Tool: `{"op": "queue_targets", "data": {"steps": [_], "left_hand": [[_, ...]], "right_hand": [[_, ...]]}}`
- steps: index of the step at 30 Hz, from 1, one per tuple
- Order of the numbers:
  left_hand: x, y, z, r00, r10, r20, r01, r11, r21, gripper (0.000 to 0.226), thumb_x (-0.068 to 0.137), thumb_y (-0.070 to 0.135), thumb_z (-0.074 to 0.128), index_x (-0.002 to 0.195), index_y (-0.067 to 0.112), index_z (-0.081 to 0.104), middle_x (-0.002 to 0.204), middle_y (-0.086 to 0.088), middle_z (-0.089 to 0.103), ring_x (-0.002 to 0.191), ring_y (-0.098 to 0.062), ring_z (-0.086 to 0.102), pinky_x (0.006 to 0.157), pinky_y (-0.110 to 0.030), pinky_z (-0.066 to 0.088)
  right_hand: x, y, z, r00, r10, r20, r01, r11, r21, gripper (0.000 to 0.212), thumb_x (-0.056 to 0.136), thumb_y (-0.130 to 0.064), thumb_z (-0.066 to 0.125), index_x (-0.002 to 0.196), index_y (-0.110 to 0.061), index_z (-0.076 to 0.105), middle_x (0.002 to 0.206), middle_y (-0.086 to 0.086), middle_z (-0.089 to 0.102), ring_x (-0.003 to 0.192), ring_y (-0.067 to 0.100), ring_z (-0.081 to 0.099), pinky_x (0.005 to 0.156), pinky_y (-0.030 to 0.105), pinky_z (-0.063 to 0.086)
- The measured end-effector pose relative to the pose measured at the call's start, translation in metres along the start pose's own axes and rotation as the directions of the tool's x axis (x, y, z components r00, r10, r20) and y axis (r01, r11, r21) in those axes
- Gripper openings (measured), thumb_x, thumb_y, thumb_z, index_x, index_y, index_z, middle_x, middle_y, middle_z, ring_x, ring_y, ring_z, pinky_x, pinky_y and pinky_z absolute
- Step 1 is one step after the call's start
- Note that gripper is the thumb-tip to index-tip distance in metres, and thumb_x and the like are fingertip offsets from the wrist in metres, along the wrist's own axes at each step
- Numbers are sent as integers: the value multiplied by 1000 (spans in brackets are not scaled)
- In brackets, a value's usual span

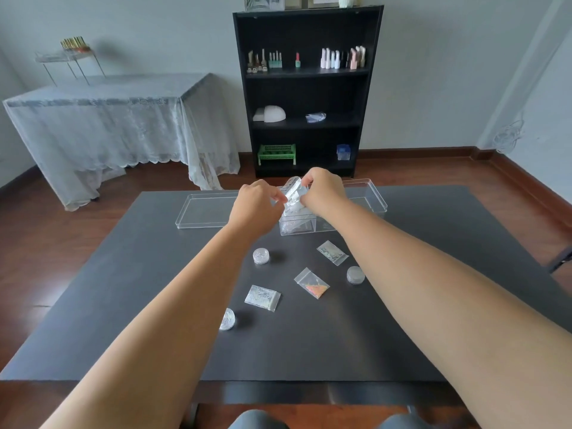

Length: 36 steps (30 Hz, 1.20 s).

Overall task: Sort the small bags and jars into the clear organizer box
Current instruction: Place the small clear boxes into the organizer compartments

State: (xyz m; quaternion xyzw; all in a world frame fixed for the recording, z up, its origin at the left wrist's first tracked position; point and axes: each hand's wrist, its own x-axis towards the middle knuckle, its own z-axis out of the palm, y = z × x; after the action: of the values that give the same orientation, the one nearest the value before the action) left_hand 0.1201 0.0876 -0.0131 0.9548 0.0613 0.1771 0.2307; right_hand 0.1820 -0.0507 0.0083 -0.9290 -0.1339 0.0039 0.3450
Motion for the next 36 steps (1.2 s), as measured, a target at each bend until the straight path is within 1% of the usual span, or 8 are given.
{"op": "queue_targets", "data": {"steps": [5,9,13,17,23,29,33,36], "left_hand": [[-7,-2,4,1000,11,-5,-12,1000,-29,23,89,19,55,102,21,74,110,0,57,97,-21,54,78,-34,48],[-10,-5,10,998,-62,-10,60,993,-100,26,93,23,53,113,21,70,112,1,54,83,-17,55,74,-30,49],[-12,-5,16,992,-122,-28,116,980,-160,27,95,24,51,115,22,69,116,3,57,88,-16,55,73,-24,39],[-14,-3,17,988,-147,-55,134,972,-191,28,94,21,51,116,21,69,121,1,59,102,-18,58,78,-24,40],[-17,2,21,976,-195,-97,169,959,-226,32,95,19,48,120,21,68,124,-1,59,110,-20,56,84,-23,40],[-22,4,24,968,-225,-115,193,952,-236,31,96,21,47,121,22,67,125,-1,59,113,-22,54,85,-26,42],[-23,8,18,969,-224,-104,202,961,-190,28,98,25,47,117,25,68,126,0,55,114,-25,48,85,-30,41],[-29,14,11,955,-220,-200,181,963,-198,23,97,28,51,109,23,69,121,-2,50,111,-24,45,80,-26,33]], "right_hand": [[-1,-5,10,1000,-27,14,29,990,-140,43,83,-9,73,121,-11,53,112,9,60,85,20,51,65,29,44],[-1,-3,12,998,-8,-65,-1,991,-131,46,85,-8,69,122,-11,41,105,15,59,85,21,53,75,43,54],[4,2,9,994,49,-97,-79,941,-330,83,67,-28,87,128,-22,29,118,10,47,105,26,42,80,35,41],[13,-3,6,992,127,-24,-126,909,-398,100,55,-45,91,130,-23,28,126,13,43,114,29,39,85,38,39],[15,-3,9,993,77,86,-22,857,-515,70,71,-42,81,126,-29,40,126,10,48,114,28,37,83,38,34],[7,0,0,988,28,153,71,793,-605,52,89,-35,62,135,-31,40,135,12,42,123,31,32,95,42,32],[-1,-5,-2,979,77,191,53,803,-593,49,93,-19,45,141,-28,41,142,12,36,129,33,28,100,44,30],[-11,-7,-12,989,23,147,57,853,-519,45,94,-18,40,136,-30,49,139,10,38,124,32,31,94,42,32]]}}
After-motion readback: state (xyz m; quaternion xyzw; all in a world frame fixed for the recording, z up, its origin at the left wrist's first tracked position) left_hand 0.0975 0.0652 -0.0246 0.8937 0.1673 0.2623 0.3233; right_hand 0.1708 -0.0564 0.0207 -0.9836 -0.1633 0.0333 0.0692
